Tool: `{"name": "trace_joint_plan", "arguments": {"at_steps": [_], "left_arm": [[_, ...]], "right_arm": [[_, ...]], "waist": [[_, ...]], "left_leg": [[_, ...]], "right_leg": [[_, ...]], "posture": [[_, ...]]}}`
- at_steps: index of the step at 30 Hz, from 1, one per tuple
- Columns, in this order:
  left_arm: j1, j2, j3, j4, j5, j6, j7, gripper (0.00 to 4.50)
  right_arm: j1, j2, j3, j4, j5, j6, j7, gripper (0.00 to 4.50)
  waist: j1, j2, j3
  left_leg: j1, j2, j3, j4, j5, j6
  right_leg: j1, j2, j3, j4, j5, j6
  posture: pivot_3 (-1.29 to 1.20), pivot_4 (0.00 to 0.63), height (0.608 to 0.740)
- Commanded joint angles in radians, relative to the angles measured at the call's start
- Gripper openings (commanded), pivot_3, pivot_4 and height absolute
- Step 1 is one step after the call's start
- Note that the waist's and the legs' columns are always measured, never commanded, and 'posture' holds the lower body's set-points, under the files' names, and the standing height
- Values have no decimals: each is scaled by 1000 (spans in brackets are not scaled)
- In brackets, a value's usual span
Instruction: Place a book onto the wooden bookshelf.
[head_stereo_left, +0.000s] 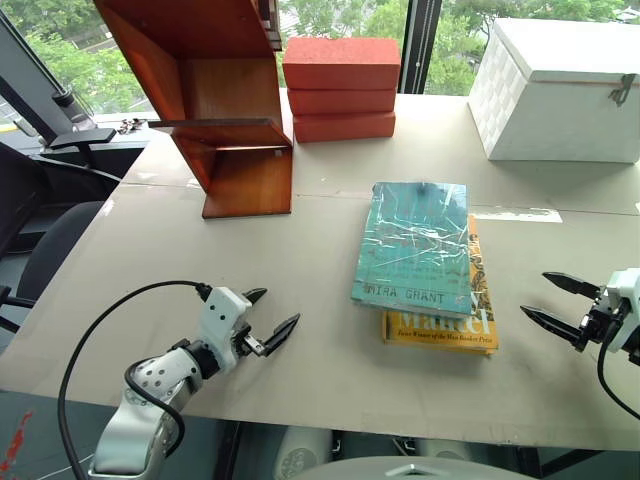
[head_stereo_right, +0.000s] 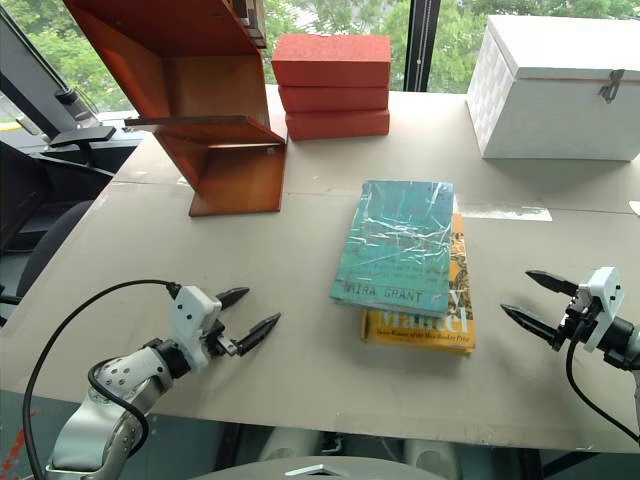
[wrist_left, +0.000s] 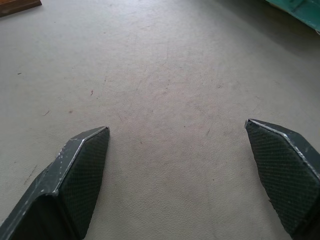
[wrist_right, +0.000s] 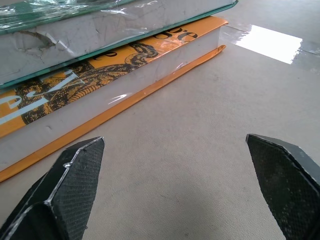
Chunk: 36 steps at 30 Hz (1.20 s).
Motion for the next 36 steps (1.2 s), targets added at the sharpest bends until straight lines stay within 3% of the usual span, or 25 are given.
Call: {"name": "trace_joint_plan", "arguments": {"at_steps": [1,7,11,15,20,25,30,34,36], "left_arm": [[-6,6,19,-5,-7,-5,-6,4483],[-85,-10,0,4,-63,42,-30,4483],[-247,-31,-21,56,-211,174,-119,4483],[-548,-64,-74,241,-273,484,-71,4483],[-889,-122,-88,522,-434,893,-156,4483],[-1055,-156,-179,744,-425,1016,-306,4483],[-1158,-200,-255,956,-343,999,-390,4483],[-1193,-229,-272,1060,-274,955,-406,3199],[-1204,-242,-251,1089,-271,959,-411,3199]], "right_arm": [[-5,-9,-25,-15,6,-18,10,4500],[15,-4,-46,-54,47,4,24,4500],[74,-20,-72,-192,139,110,57,4500],[113,-39,-107,-354,209,202,33,4500],[131,-43,-146,-475,235,244,-8,4500],[158,-40,-187,-553,247,265,-38,4500],[190,-40,-228,-599,254,276,-59,4500],[199,-48,-240,-600,249,276,-54,4500],[198,-51,-243,-595,249,275,-51,4500]], "waist": [[0,0,0],[2,0,0],[4,0,0],[8,-2,1],[0,-11,7],[0,-12,7],[4,-13,8],[1,-16,10],[1,-16,10]], "left_leg": [[0,0,0,0,0,0],[0,0,0,0,0,0],[-1,0,0,0,0,0],[-1,-1,-1,3,1,0],[0,-2,-2,5,1,0],[0,-3,-1,4,4,-5],[-1,-4,-2,3,4,-5],[-1,-5,-2,4,4,-5],[-1,-5,-2,4,4,-5]], "right_leg": [[0,0,0,0,0,0],[1,0,0,0,0,0],[1,0,-1,0,0,0],[2,1,-3,1,0,1],[4,9,-7,3,3,6],[3,11,-6,4,1,9],[3,10,-6,4,0,11],[3,10,-5,4,0,11],[3,10,-5,4,0,11]], "posture": [[0,150,718],[0,150,718],[0,150,718],[0,150,718],[0,150,718],[0,150,718],[0,150,718],[0,150,718],[0,150,718]]}}
